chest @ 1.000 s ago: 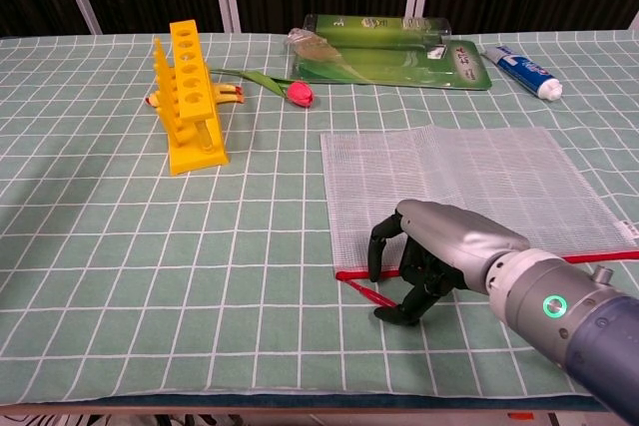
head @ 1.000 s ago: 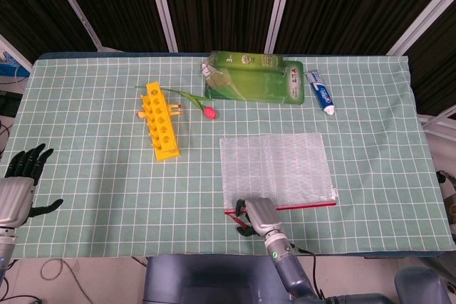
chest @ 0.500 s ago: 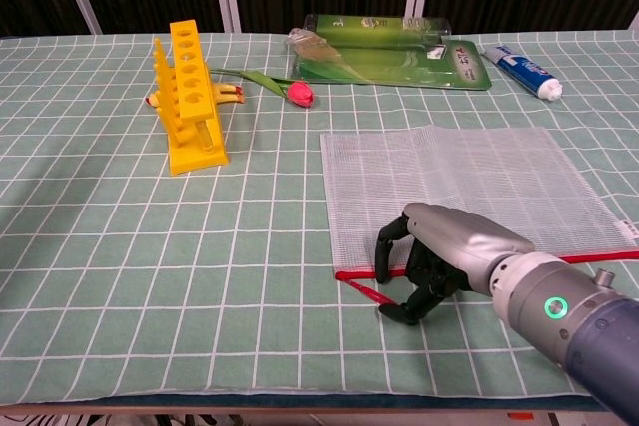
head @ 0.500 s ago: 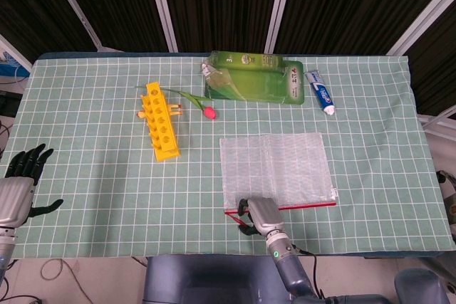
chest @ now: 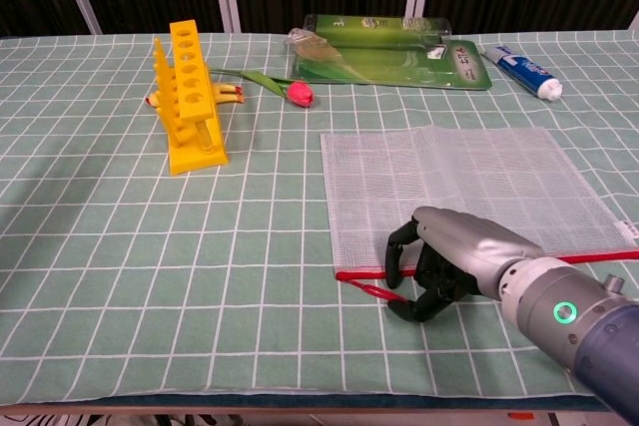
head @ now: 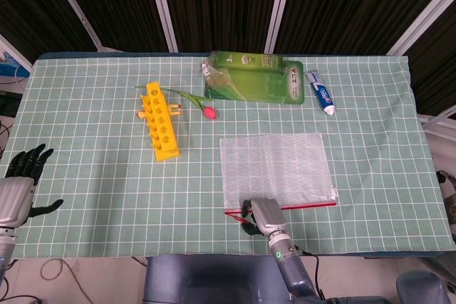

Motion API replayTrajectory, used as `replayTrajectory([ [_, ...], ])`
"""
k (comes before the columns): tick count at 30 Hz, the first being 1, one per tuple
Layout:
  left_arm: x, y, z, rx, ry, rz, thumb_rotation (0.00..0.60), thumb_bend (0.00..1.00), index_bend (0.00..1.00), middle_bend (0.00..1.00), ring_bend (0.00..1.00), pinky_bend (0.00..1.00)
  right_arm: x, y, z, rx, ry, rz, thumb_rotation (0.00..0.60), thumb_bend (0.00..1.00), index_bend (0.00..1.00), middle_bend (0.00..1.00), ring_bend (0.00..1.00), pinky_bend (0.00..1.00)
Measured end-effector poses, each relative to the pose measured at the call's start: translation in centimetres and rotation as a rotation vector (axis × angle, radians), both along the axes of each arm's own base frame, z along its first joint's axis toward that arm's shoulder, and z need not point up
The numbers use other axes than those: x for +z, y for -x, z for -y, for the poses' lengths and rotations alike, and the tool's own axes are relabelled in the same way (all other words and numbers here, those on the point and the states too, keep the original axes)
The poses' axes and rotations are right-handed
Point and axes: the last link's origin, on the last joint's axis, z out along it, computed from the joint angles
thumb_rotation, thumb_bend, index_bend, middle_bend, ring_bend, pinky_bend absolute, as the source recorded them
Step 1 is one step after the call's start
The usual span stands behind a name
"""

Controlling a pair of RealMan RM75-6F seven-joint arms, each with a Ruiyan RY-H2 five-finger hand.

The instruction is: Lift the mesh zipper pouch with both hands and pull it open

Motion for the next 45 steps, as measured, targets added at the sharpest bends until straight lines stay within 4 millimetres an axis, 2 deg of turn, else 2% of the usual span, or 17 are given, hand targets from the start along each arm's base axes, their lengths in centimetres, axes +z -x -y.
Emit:
replayTrajectory([
  [12,-0.01,-0.02,0.01,0.005,0.000,0.006,0.600,0.02,0.00,0.00,0.00,0.00,-0.22,0.11,-0.12,-0.012,0.000,-0.002,0.600,0.41,0.55,1.00,1.00,0.98],
  [20,0.01,-0.05,0.00,0.006,-0.002,0.007,0.600,0.02,0.00,0.00,0.00,0.00,-0.25,0.37,-0.14,-0.025,0.000,-0.001,0.600,0.47,0.55,1.00,1.00,0.98],
  [31,-0.01,-0.06,0.00,0.008,-0.003,0.008,0.600,0.02,0.00,0.00,0.00,0.00,-0.23,0.25,-0.27,-0.024,0.001,0.010,0.600,0.48,0.55,1.00,1.00,0.98],
  [38,0.00,-0.05,-0.01,0.010,-0.002,0.011,0.600,0.02,0.00,0.00,0.00,0.00,-0.21,0.14,-0.27,-0.023,0.000,0.013,0.600,0.56,0.58,1.00,1.00,0.98],
  [45,0.00,-0.06,-0.01,0.011,-0.002,0.011,0.600,0.02,0.00,0.00,0.00,0.00,0.03,0.12,-0.16,-0.021,0.007,0.014,0.600,0.59,0.61,1.00,1.00,0.98],
])
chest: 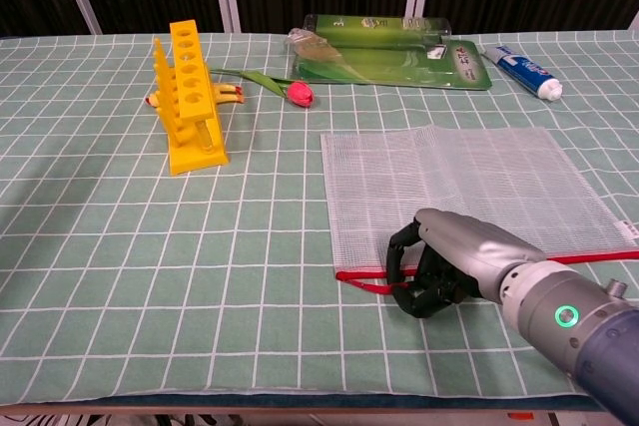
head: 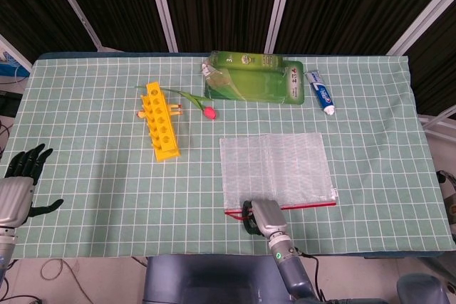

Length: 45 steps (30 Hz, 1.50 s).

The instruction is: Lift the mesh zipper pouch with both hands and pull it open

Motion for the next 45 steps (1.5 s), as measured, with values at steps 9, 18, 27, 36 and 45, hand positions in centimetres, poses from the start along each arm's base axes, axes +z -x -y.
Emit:
replayTrajectory([
  [9,0.0,0.0,0.0,0.005,0.000,0.002,0.600,0.02,0.00,0.00,0.00,0.00,1.2,-0.5,0.5,0.019,0.027,0.014,0.600,0.59,0.62,1.00,1.00,0.98],
  [18,0.0,0.0,0.0,0.012,-0.001,0.006,0.600,0.02,0.00,0.00,0.00,0.00,3.9,-2.2,2.0,0.065,0.099,0.046,0.600,0.59,0.68,1.00,1.00,0.98],
  [27,0.0,-1.5,-1.1,-0.016,0.008,0.026,0.600,0.04,0.00,0.00,0.00,0.00,9.0,-4.7,5.1,0.138,0.238,0.070,0.600,0.60,0.69,1.00,1.00,0.98],
  [36,-0.7,-6.9,-4.9,-0.167,0.063,0.004,0.600,0.10,0.05,0.00,0.00,0.00,13.7,-7.9,7.4,0.199,0.323,0.103,0.600,0.60,0.70,1.00,1.00,0.98],
  [45,-2.0,-15.8,-10.1,-0.354,0.149,-0.023,0.600,0.11,0.09,0.00,0.00,0.00,15.1,-9.4,7.7,0.212,0.316,0.123,0.600,0.60,0.70,1.00,1.00,0.98],
])
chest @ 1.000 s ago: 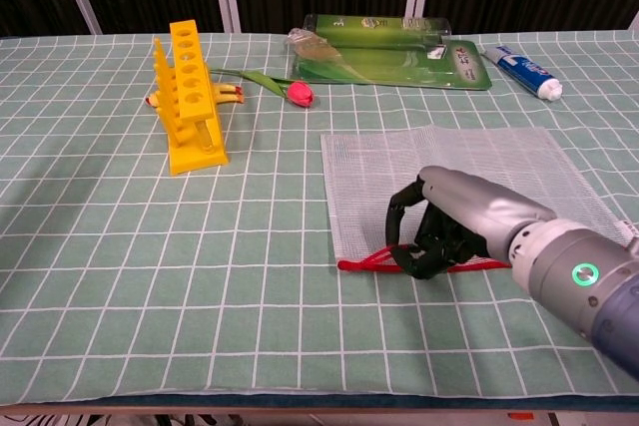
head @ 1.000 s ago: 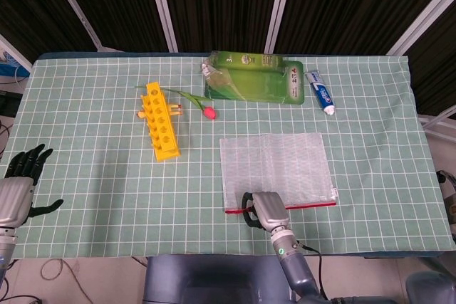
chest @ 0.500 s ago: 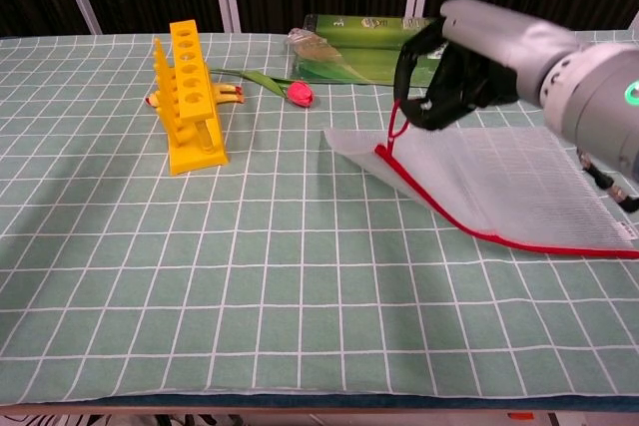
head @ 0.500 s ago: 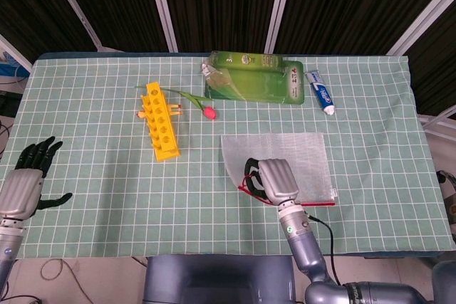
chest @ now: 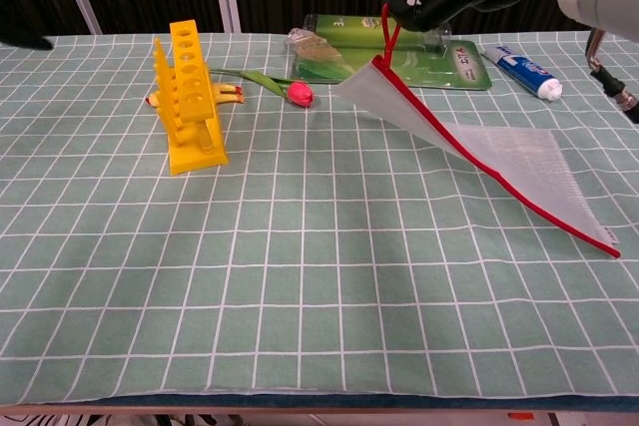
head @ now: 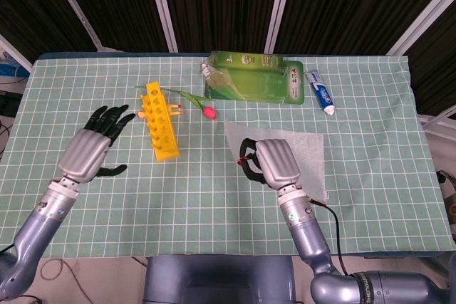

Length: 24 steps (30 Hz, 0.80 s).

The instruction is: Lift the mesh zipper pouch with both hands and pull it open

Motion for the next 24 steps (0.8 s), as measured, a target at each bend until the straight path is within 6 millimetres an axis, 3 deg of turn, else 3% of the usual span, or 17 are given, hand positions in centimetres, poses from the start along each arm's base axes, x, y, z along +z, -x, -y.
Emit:
replayTrajectory([
  [7,-2.0,-5.8,-3.0,-0.061,0.100,-0.016,0.600,0.13,0.13,0.00,0.00,0.00,0.2,-0.5,0.1,0.001,-0.006,0.016,0.600,0.60,0.70,1.00,1.00,0.98],
  [12,-4.2,-8.9,-3.9,-0.082,0.167,-0.028,0.600,0.18,0.22,0.00,0.00,0.00,0.2,-0.6,0.1,0.002,-0.011,0.019,0.600,0.60,0.70,1.00,1.00,0.98],
  [24,-8.6,-12.5,-4.8,-0.088,0.243,-0.053,0.600,0.28,0.31,0.00,0.00,0.00,0.2,-0.5,0.3,-0.008,-0.021,0.018,0.600,0.60,0.70,1.00,1.00,0.98],
])
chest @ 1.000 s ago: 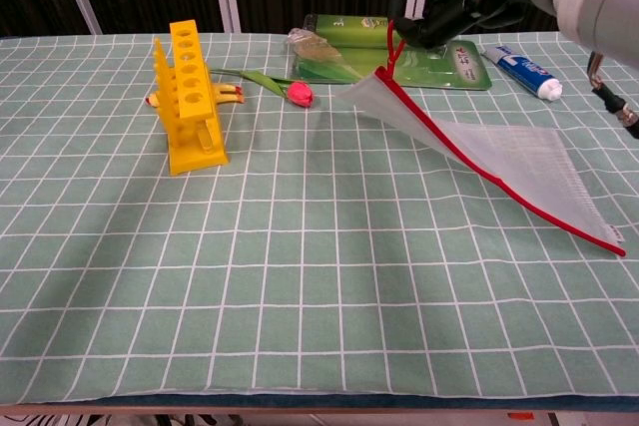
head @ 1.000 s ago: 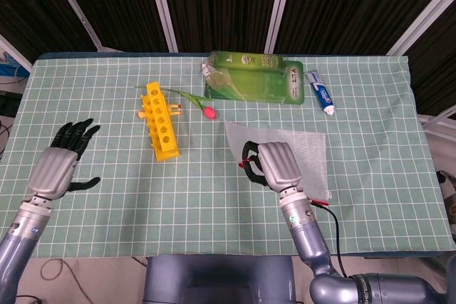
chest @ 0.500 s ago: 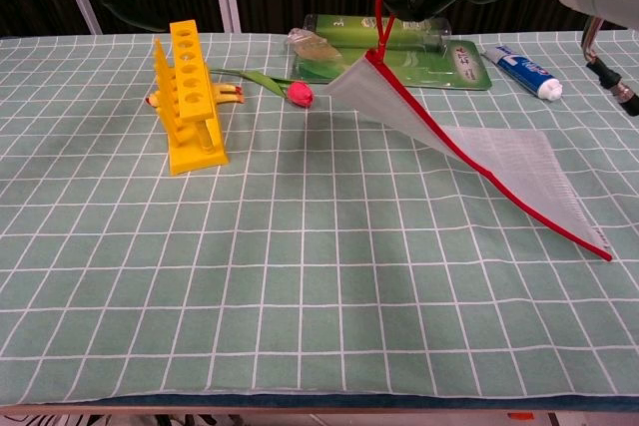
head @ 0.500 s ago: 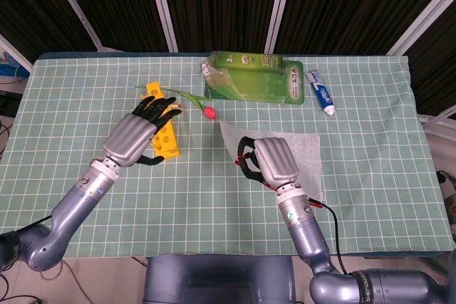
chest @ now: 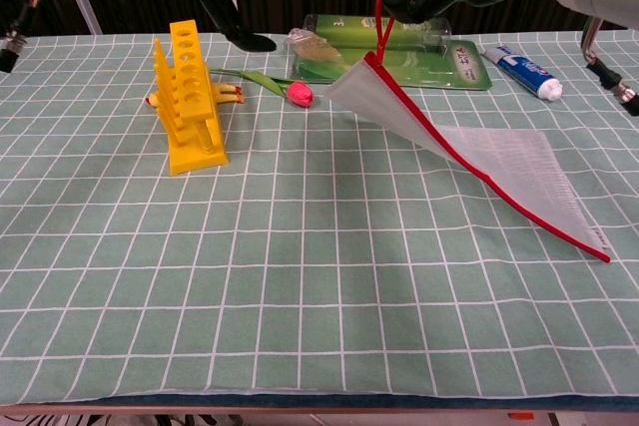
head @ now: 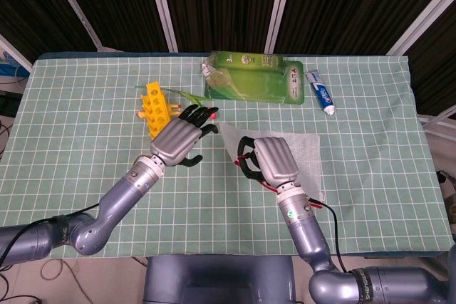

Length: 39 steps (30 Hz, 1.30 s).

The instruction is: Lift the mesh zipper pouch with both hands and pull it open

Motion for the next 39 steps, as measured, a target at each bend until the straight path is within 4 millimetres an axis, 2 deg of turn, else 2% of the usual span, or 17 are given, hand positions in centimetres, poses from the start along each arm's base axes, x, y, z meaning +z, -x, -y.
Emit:
replayTrajectory([
  [8,-2.1,-1.6,0.2,-0.007,0.039,-0.002,0.600,0.30,0.40,0.00,0.00,0.00,0.1,0.1,-0.1,-0.002,-0.003,-0.003,0.600,0.60,0.70,1.00,1.00,0.98],
  [13,-3.1,-2.2,0.4,-0.003,0.052,0.006,0.600,0.31,0.41,0.00,0.00,0.00,0.3,0.2,-0.1,-0.003,-0.001,0.000,0.600,0.60,0.70,1.00,1.00,0.98],
  [24,-4.7,-3.6,0.7,-0.007,0.076,0.032,0.600,0.31,0.43,0.01,0.00,0.00,0.7,0.5,-0.2,-0.013,0.000,0.004,0.600,0.60,0.70,1.00,1.00,0.98],
  [39,-6.2,-4.8,1.0,-0.002,0.070,0.069,0.600,0.39,0.50,0.05,0.00,0.00,1.1,1.3,-0.2,-0.034,-0.003,0.009,0.600,0.61,0.70,1.00,1.00,0.98],
])
